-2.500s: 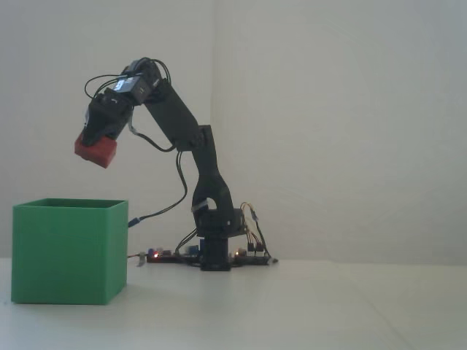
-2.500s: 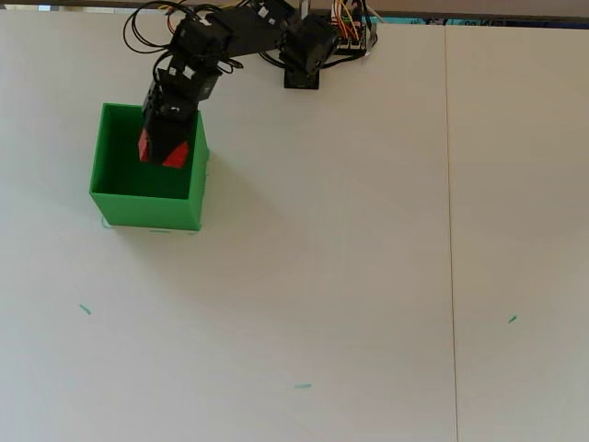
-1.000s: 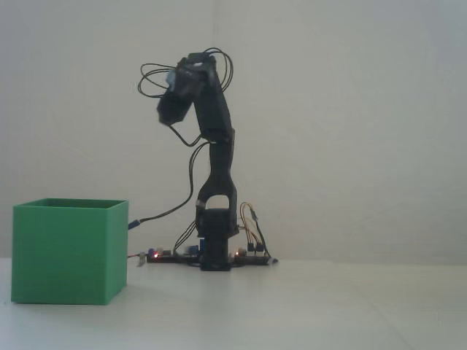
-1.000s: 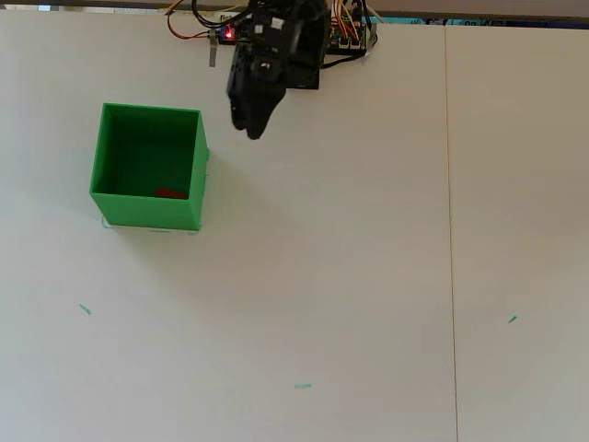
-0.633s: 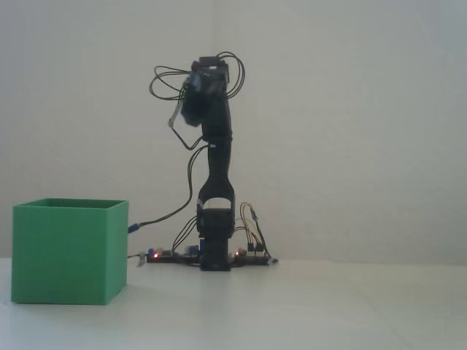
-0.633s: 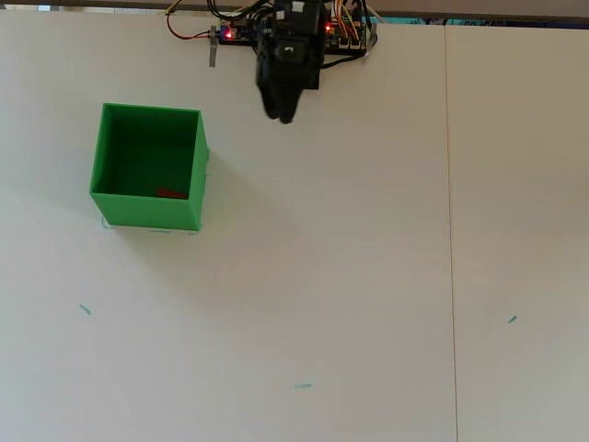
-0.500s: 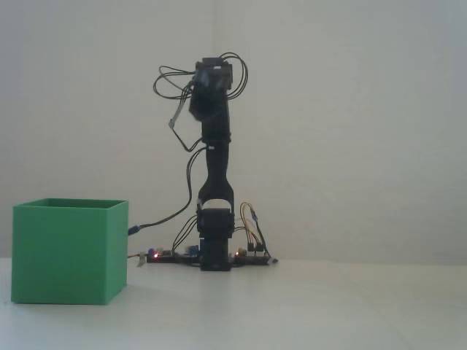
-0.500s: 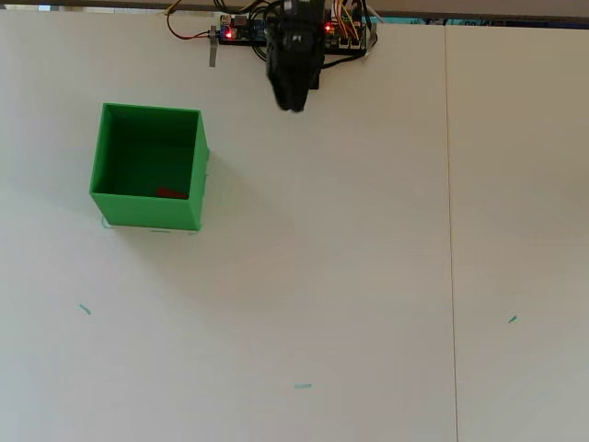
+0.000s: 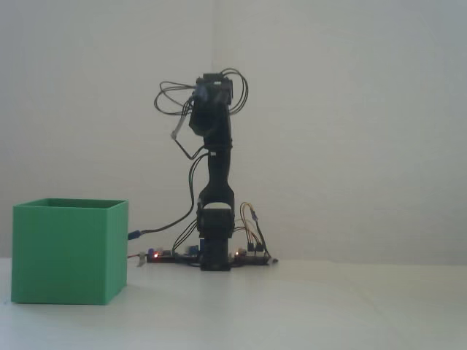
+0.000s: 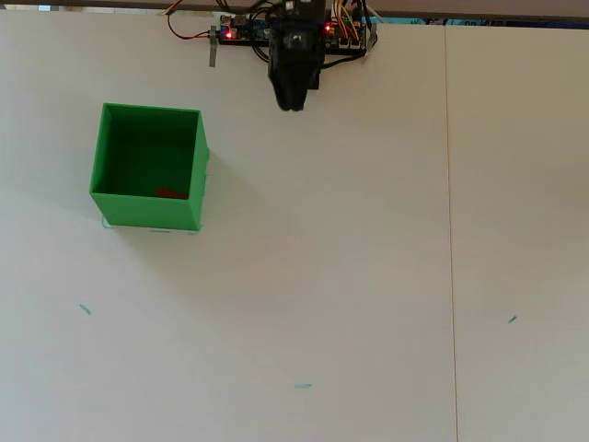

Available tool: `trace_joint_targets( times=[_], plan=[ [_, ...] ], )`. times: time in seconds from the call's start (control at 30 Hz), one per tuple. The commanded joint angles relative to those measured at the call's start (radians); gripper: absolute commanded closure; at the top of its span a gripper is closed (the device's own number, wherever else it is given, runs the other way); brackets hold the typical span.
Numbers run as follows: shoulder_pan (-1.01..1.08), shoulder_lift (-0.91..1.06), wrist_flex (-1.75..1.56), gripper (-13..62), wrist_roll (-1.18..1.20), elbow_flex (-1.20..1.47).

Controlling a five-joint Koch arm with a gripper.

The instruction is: Grasp a red block and put it in the green bin.

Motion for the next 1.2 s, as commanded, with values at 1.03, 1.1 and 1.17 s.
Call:
trace_joint_targets(
  times=[1.03, 1.1, 1.17],
  plan=[
    [-0.054, 0.173, -0.514, 12.3, 0.308, 0.936],
    [-0.054, 0.173, -0.586, 12.3, 0.308, 1.008],
    [-0.054, 0.173, -0.689, 12.3, 0.307, 1.094]
  ],
)
